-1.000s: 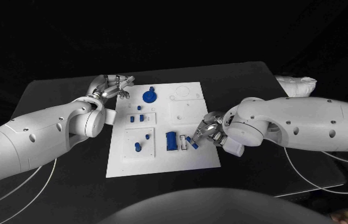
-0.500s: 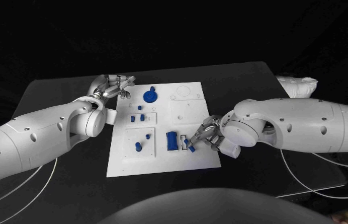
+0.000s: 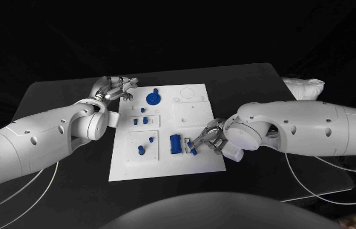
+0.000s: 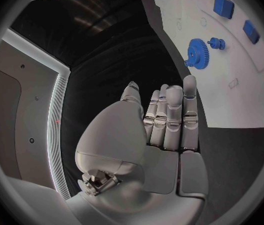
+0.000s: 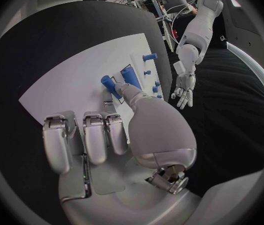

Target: Assemble the parts on the task board

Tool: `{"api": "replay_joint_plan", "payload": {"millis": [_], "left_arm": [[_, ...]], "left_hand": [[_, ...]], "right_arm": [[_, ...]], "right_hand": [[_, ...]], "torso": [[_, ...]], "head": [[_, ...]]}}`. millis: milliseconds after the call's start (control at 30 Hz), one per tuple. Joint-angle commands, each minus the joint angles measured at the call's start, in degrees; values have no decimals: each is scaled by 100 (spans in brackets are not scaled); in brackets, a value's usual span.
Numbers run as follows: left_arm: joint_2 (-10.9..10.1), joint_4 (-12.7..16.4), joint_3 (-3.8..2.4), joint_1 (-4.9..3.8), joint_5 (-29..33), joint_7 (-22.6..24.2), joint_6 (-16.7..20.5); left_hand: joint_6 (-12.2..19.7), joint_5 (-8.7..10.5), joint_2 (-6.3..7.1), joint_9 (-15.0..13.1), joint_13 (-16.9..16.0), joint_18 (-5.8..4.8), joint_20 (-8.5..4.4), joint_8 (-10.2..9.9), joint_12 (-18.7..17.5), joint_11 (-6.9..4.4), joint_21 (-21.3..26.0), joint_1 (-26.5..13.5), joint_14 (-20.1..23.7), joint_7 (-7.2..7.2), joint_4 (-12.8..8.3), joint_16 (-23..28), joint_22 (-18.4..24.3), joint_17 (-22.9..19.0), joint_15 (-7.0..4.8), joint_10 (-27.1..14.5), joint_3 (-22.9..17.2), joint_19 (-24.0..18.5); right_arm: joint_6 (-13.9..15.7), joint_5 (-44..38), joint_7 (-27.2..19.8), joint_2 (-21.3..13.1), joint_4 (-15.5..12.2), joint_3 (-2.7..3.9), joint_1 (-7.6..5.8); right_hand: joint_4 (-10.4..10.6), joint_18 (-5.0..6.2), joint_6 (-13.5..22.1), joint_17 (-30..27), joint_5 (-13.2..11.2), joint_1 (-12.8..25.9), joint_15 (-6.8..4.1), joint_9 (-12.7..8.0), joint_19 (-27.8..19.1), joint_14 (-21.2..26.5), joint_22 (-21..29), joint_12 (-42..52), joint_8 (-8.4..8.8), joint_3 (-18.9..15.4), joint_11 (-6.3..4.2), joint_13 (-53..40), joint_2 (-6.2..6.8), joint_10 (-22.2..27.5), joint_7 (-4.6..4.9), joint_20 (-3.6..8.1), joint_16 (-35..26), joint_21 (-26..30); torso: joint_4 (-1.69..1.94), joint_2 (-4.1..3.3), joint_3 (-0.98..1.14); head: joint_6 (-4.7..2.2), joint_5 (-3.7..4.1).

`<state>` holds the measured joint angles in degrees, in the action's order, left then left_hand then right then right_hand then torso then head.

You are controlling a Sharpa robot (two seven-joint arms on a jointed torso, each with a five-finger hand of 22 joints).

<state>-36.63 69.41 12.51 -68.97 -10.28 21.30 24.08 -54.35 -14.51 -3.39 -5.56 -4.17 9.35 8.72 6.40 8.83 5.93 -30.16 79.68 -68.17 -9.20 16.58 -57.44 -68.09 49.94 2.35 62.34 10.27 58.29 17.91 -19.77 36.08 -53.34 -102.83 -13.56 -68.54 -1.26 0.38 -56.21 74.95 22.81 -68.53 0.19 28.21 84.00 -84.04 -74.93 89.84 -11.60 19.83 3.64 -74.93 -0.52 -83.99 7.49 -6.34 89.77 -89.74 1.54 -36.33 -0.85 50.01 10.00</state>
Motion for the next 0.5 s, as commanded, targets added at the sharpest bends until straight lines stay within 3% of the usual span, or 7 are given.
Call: {"api": "replay_joint_plan", "payload": {"millis": [33, 500], "left_arm": [[12, 12, -4, -2, -31, 30, -78], [25, 7, -4, -2, -32, 26, -88]], "left_hand": [[40, -37, -45, -8, 1, 58, 4, 18, 30, 16, 18, -5, 40, -7, 13, 19, -6, -7, 6, -41, 31, 35], [40, -37, -45, -8, 1, 58, 4, 18, 30, 16, 18, -5, 40, -7, 13, 19, -6, -7, 6, -41, 31, 35]], "right_arm": [[116, 43, -50, 19, 21, 2, 3], [161, 65, -74, 75, 66, 3, 3]], "right_hand": [[43, -38, -64, 1505, -52, 58, -37, -4, 600, -596, -1507, 16, 30, -8, -32, -1507, -12, -601, -48, 23, 23, -26], [62, -38, -72, 1505, -110, 74, -37, -18, 600, -596, -1507, 16, 57, -31, -32, -1507, -5, -601, -49, 23, 23, -26]], "torso": [[0, 0, 2], [-2, -3, 0]], "head": [[-1, 3], [-1, 9]]}}
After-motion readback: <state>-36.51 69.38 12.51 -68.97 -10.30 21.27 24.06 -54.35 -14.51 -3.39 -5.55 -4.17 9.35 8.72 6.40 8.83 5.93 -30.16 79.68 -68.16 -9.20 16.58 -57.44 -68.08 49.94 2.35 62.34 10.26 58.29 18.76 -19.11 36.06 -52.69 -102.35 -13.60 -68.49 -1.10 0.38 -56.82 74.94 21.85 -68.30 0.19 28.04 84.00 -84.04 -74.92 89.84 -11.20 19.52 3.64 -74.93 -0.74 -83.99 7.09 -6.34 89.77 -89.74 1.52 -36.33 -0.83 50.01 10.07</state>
